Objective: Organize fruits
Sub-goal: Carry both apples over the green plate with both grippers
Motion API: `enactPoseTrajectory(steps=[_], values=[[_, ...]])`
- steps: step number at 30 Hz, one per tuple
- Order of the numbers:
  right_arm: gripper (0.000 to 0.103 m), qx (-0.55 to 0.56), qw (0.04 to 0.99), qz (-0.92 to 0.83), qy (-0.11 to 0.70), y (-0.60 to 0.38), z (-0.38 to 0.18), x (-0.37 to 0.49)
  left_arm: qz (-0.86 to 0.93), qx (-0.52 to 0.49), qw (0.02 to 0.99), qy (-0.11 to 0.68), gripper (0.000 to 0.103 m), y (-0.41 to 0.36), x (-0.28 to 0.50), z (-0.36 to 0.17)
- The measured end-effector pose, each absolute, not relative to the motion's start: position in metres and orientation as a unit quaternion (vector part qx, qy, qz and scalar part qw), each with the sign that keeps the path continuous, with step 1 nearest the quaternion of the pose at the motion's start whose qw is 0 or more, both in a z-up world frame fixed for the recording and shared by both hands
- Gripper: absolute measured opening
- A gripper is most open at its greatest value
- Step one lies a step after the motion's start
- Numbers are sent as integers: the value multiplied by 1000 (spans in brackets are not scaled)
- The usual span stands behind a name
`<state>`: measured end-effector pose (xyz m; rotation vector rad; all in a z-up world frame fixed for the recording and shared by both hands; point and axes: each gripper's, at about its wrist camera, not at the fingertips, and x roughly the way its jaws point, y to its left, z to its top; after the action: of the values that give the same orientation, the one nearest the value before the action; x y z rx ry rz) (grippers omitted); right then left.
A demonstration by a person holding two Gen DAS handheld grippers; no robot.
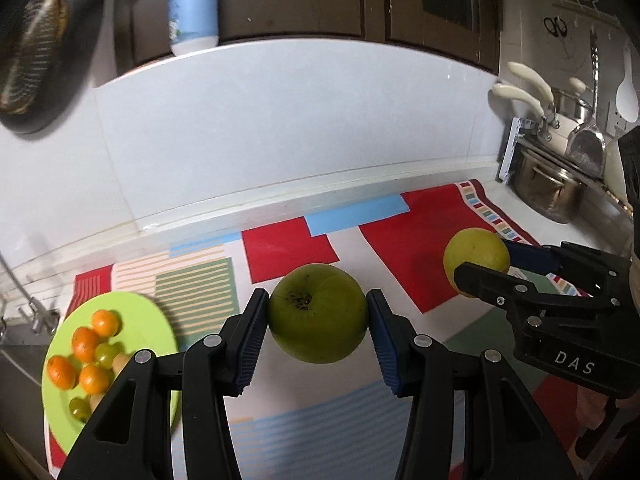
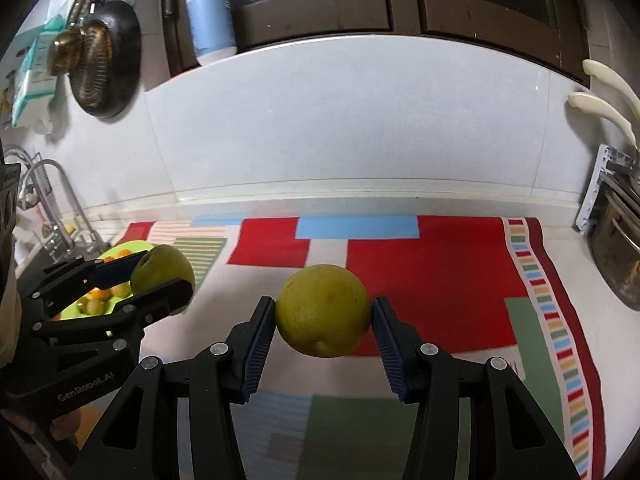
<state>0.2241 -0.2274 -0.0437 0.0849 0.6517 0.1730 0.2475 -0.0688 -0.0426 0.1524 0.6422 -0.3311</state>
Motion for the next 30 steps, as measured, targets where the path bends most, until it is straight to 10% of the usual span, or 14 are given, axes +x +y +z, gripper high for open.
enactPoseTrajectory(steps=[30], values=[[50, 16, 957, 113, 266, -149, 8, 124, -120, 51, 955, 266, 49, 25, 141, 3]])
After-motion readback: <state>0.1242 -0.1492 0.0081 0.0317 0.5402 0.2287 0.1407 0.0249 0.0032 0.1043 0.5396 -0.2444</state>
